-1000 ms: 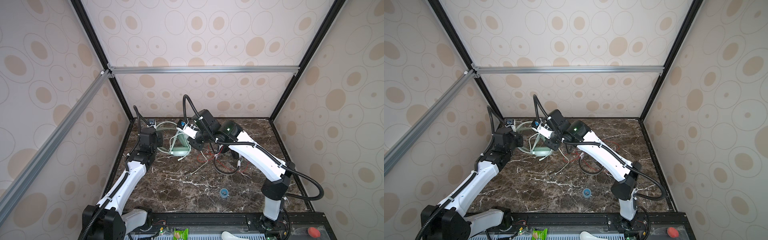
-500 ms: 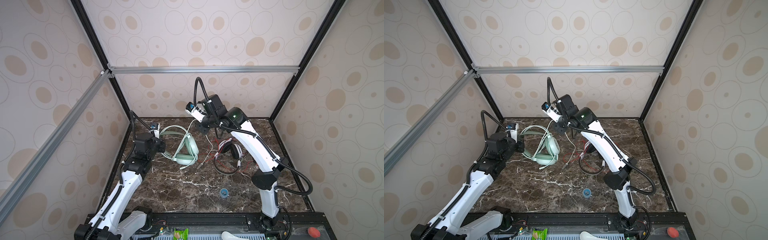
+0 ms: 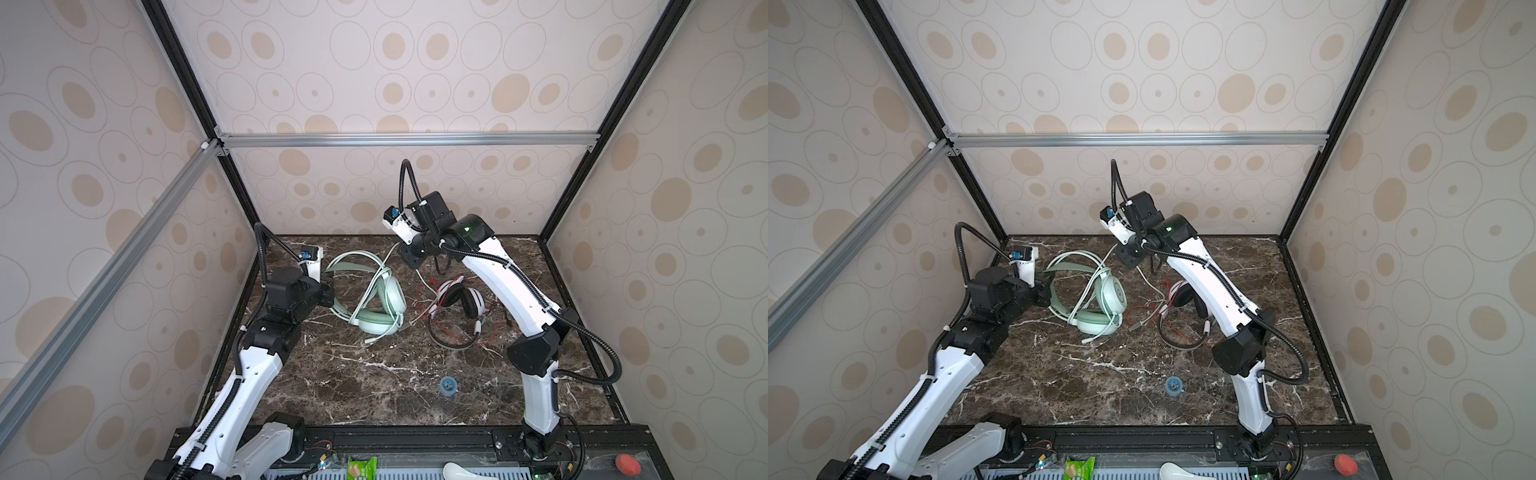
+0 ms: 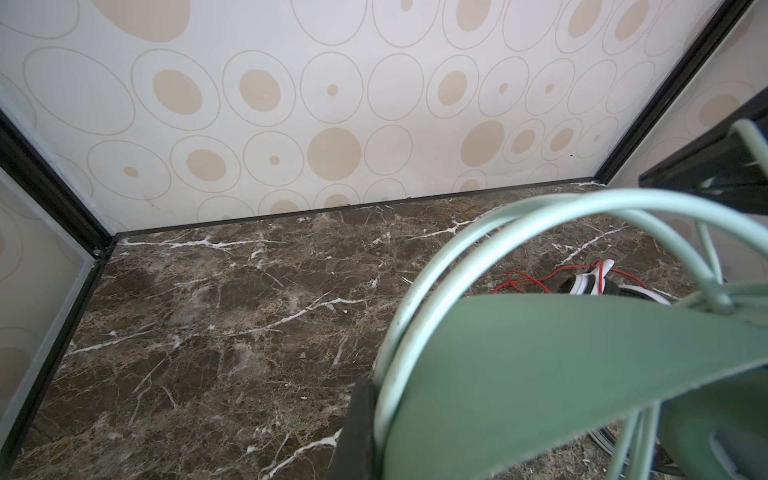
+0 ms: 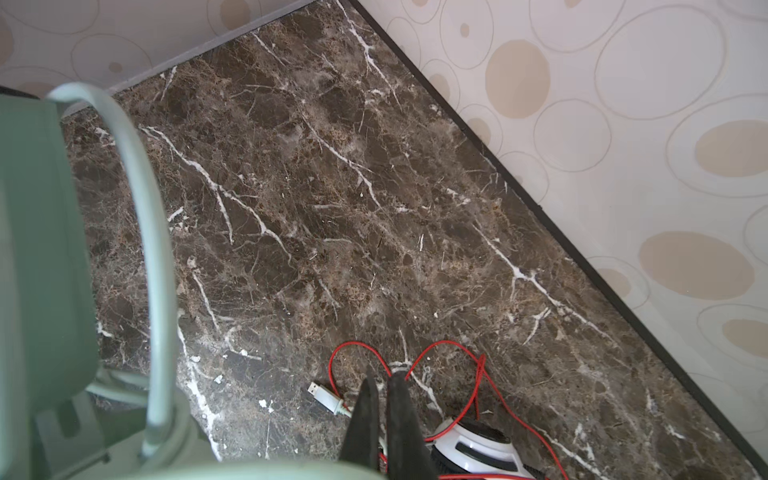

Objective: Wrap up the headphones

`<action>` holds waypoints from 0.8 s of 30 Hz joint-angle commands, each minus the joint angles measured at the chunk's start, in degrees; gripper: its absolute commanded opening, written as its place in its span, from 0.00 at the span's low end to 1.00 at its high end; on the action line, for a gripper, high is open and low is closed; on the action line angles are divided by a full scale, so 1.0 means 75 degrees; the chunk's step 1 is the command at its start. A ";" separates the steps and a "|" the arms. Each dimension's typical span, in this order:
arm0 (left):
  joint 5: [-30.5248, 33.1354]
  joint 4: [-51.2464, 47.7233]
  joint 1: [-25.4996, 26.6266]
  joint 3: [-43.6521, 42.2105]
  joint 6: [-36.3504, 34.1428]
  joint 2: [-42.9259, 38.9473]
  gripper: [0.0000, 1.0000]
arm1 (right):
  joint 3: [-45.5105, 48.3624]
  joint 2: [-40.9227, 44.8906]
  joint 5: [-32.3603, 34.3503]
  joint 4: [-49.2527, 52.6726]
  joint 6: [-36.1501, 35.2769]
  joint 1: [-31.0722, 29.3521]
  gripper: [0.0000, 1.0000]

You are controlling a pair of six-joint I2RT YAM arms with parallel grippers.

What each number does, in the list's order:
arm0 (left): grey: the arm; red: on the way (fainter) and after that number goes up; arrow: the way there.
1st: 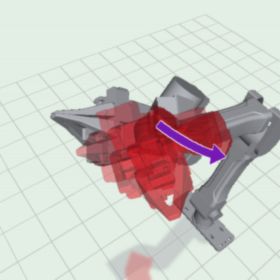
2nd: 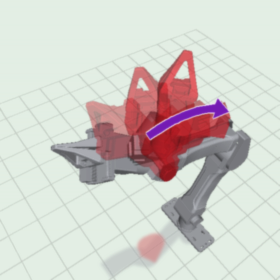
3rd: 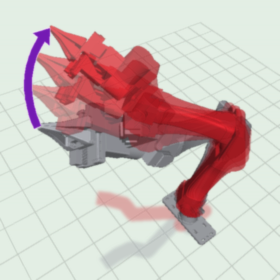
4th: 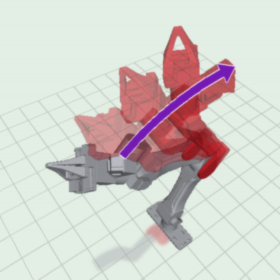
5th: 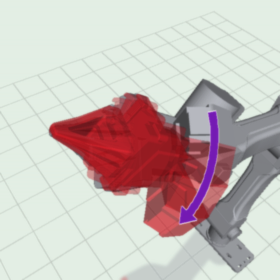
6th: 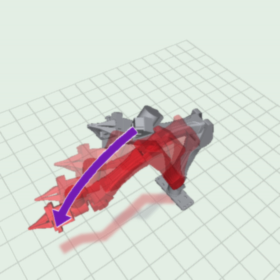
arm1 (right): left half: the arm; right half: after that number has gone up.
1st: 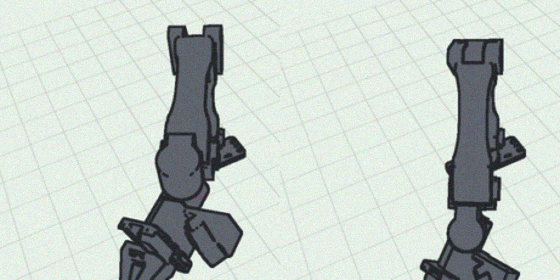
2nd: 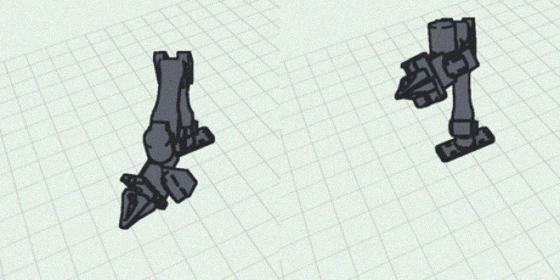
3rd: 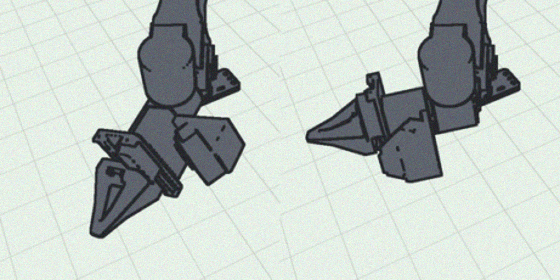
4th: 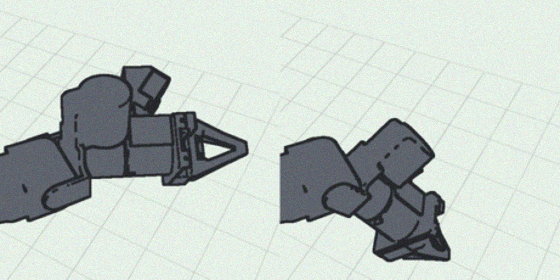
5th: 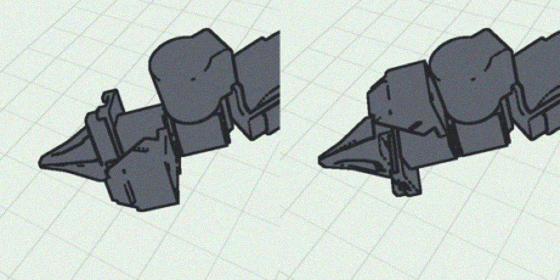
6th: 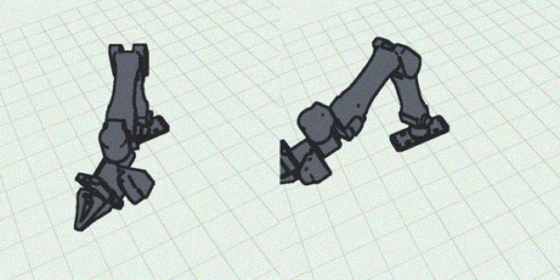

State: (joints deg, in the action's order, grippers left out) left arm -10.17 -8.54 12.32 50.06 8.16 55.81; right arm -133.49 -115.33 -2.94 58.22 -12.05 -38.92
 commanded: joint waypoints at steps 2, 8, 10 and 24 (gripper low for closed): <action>-0.0435 0.0206 0.0034 0.0270 0.0269 -0.0145 0.00 | 0.0664 0.0729 0.0212 -0.0933 0.0528 0.0295 0.00; -0.0676 0.0423 0.0034 0.0545 0.0710 -0.0172 0.00 | 0.1877 0.1144 -0.0369 -0.1960 0.1162 0.0604 0.00; -0.0685 0.0397 0.0034 0.0728 0.0803 -0.0174 0.00 | 0.2229 0.1303 -0.0545 -0.2336 0.1328 0.0687 0.00; -0.0841 0.0266 0.0033 0.2045 0.1393 0.0066 0.00 | 0.4489 0.2195 -0.2157 -0.5323 0.1908 0.0749 0.11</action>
State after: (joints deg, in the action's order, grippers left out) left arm -13.13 -10.41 12.34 59.42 14.44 57.17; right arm -103.04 -101.01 -17.21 26.79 -0.38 -34.76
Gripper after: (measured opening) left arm 0.075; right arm 0.097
